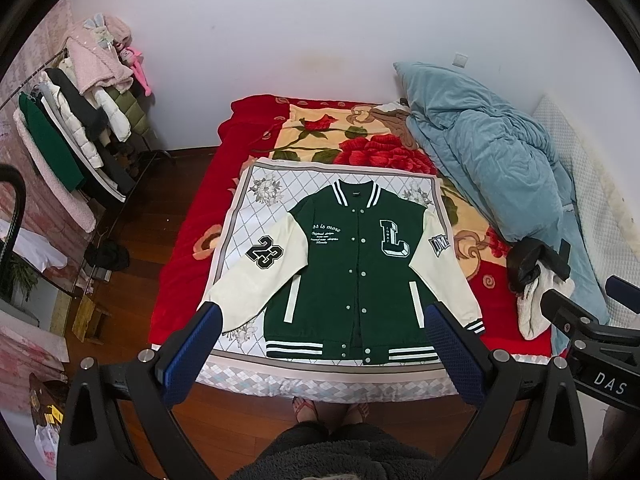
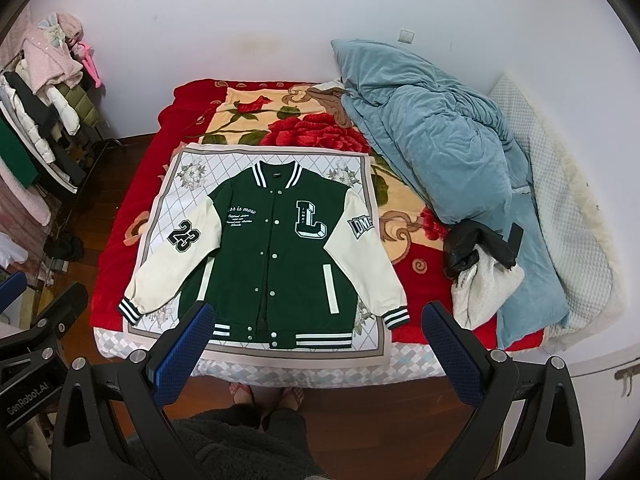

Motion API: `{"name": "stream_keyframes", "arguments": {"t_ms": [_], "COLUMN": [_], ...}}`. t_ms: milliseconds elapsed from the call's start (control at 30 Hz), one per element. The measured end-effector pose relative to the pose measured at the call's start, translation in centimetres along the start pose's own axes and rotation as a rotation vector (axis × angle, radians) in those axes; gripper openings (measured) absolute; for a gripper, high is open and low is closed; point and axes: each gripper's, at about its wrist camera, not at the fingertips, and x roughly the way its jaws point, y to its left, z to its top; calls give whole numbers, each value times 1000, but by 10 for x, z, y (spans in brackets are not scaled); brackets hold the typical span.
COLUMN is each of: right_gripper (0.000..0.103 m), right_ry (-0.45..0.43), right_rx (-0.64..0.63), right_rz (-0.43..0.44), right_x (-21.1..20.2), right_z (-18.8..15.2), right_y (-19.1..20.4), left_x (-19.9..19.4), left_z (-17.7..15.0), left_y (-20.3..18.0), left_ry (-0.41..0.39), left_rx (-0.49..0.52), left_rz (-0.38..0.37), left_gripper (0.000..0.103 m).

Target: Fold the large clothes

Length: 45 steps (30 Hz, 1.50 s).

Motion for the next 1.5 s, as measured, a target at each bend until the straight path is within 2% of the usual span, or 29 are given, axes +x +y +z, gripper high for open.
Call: {"name": "stream_keyframes", "arguments": {"t_ms": [200, 300, 400, 433, 500, 533, 567, 600, 733, 800, 867, 933, 1067, 1200, 1300, 1333, 1367, 1400, 1500], "right_gripper": [103, 103, 103, 102, 87, 72, 63, 61, 61, 61, 71, 71, 72, 72, 71, 64, 36, 27, 22], "right_ry": [9, 36, 82, 102, 112, 138, 159, 175, 253, 287, 326, 361, 424, 383, 339, 312, 276, 261, 184], "right_rx": [22, 85, 196, 249, 353, 410, 463, 517, 782, 917, 1063, 1206, 1407, 1546, 1662, 1689, 1694, 1674, 1607], "right_rz": [-5, 41, 77, 86, 79, 57, 48, 41, 63, 112, 197, 270, 336, 362, 379, 366, 328, 287, 176], "right_x": [4, 29, 64, 80, 109, 129, 149, 165, 255, 307, 367, 436, 554, 640, 687, 697, 699, 699, 688], "right_z": [3, 6, -3, -9, -23, -32, -43, -54, -110, -137, -170, -205, -256, -270, -272, -269, -264, -257, -228], "right_y": [-6, -20, -41, -52, -76, -91, -104, -117, -179, -204, -227, -247, -269, -280, -290, -294, -298, -302, -322], "left_x": [4, 22, 56, 71, 98, 111, 126, 148, 206, 243, 282, 312, 376, 433, 465, 472, 481, 488, 507], "left_z": [7, 22, 30, 32, 32, 31, 30, 31, 24, 20, 15, 10, -4, -22, -28, -28, -29, -28, -25], "left_y": [-6, -14, -16, -18, -13, -12, -13, -19, -33, -47, -62, -72, -100, -133, -155, -159, -165, -169, -179], "left_ry": [-10, -50, -66, -67, -60, -53, -44, -25, 30, 68, 121, 166, 282, 374, 394, 397, 400, 399, 389], "left_rx": [8, 27, 45, 53, 70, 78, 87, 96, 125, 138, 145, 145, 142, 182, 201, 202, 199, 197, 196], "left_rz": [11, 64, 111, 119, 138, 148, 154, 165, 210, 235, 265, 290, 310, 311, 310, 311, 309, 305, 299], "left_gripper": [103, 103, 103, 103, 103, 103, 103, 103, 103, 103, 103, 103, 103, 103, 103, 103, 103, 103, 103]}}
